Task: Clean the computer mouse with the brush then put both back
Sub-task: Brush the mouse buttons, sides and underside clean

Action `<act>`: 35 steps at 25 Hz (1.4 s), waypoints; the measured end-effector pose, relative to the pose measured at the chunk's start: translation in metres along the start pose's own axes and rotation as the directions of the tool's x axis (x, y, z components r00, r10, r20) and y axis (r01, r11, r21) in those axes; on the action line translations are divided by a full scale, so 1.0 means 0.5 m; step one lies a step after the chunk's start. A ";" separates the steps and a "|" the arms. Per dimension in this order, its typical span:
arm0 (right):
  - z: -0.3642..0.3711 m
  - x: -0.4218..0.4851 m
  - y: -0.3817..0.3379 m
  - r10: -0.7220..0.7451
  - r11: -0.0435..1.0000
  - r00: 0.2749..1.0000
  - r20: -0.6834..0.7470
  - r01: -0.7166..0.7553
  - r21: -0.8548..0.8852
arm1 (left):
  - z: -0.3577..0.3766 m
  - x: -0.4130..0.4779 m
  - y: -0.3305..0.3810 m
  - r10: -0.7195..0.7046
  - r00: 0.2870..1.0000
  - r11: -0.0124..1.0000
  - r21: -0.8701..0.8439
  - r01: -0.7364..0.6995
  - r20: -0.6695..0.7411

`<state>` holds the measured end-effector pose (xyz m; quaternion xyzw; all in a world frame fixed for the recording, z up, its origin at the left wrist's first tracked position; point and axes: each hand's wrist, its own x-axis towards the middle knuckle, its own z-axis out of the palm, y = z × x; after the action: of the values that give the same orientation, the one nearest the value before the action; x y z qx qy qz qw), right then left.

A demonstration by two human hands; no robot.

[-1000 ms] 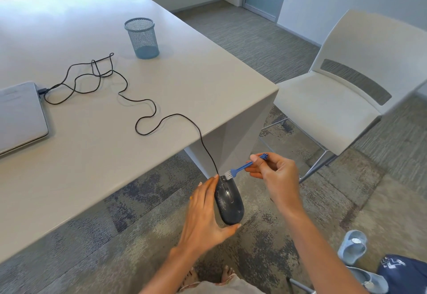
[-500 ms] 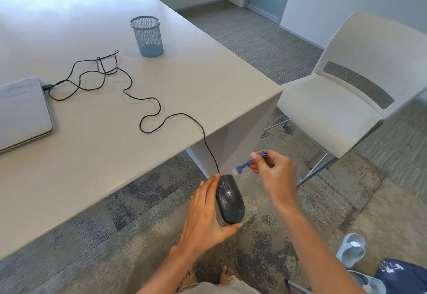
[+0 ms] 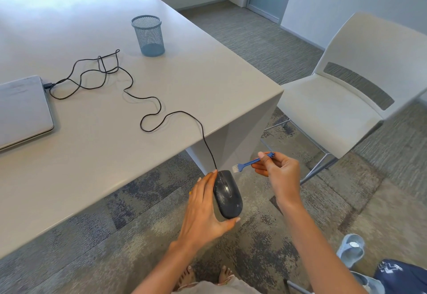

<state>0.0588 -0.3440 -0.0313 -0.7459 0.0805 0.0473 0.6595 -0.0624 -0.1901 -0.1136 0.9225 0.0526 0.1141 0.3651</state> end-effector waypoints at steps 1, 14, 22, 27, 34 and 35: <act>-0.002 0.001 -0.002 0.005 1.000 1.000 -0.008 -0.005 0.026 | 0.001 -0.001 -0.002 -0.005 1.000 1.000 0.000 0.005 -0.002; -0.009 -0.019 0.005 0.038 0.997 0.999 -0.016 -0.037 0.061 | 0.002 -0.012 0.013 -0.011 0.999 1.000 -0.022 0.010 -0.033; 0.016 -0.074 -0.007 -0.017 0.992 0.998 0.064 0.009 0.127 | 0.002 -0.011 0.034 -0.016 0.999 1.000 -0.021 0.015 -0.045; -0.020 -0.062 0.011 0.043 0.989 0.999 -0.011 -0.041 0.140 | 0.003 -0.019 0.036 -0.004 0.999 1.000 -0.012 0.003 -0.053; -0.038 -0.067 0.014 0.047 0.981 0.998 -0.033 -0.040 0.192 | -0.001 -0.018 0.039 -0.025 0.995 1.000 0.007 0.026 -0.101; -0.026 -0.076 0.013 0.034 0.978 0.999 -0.010 -0.031 0.205 | -0.001 -0.014 0.041 -0.024 0.993 1.000 0.014 0.025 -0.113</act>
<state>0.0199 -0.3552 -0.0294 -0.6729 0.1013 0.0445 0.7314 -0.0692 -0.2060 -0.1005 0.9167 0.0854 0.1613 0.3555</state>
